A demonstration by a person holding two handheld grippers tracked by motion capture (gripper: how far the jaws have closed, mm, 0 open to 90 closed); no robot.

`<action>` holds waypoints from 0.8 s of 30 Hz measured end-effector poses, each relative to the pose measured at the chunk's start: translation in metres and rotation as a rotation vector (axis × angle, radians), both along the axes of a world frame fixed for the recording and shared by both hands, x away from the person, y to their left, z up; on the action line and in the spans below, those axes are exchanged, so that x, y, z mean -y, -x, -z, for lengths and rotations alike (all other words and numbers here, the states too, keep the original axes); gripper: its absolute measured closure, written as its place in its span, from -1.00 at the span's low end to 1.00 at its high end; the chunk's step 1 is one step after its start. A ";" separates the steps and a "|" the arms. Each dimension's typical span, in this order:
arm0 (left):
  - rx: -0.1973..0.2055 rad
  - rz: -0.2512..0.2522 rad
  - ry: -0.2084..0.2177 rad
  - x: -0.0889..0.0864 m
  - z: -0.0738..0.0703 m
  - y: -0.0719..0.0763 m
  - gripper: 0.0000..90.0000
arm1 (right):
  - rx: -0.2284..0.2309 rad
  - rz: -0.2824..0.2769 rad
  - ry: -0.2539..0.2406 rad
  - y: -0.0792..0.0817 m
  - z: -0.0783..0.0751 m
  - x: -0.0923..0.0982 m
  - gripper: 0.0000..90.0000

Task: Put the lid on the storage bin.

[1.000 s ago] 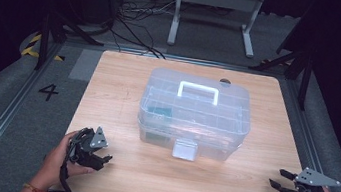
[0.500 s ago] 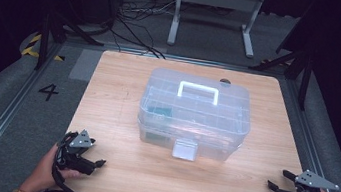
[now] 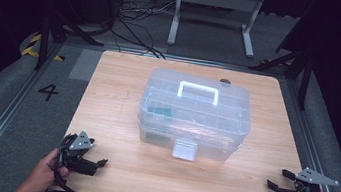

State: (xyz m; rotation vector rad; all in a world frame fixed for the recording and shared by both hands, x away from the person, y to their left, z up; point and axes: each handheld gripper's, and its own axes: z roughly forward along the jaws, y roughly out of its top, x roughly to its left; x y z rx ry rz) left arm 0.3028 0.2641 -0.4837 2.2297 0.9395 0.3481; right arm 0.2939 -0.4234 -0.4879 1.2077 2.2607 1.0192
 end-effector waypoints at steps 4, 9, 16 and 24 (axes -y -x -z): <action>0.000 0.003 0.000 0.000 0.000 -0.001 -0.74 | 0.001 0.004 0.000 0.000 0.000 0.000 -0.50; 0.003 0.012 -0.011 -0.001 0.000 -0.002 -0.77 | 0.003 0.006 0.000 0.000 0.000 0.000 -0.50; -0.008 0.005 -0.012 0.000 -0.001 -0.002 -0.80 | -0.002 0.011 -0.002 0.001 0.000 0.000 -0.50; -0.005 0.000 -0.005 0.001 0.000 -0.002 -0.81 | 0.000 0.011 -0.001 0.001 0.000 0.001 -0.50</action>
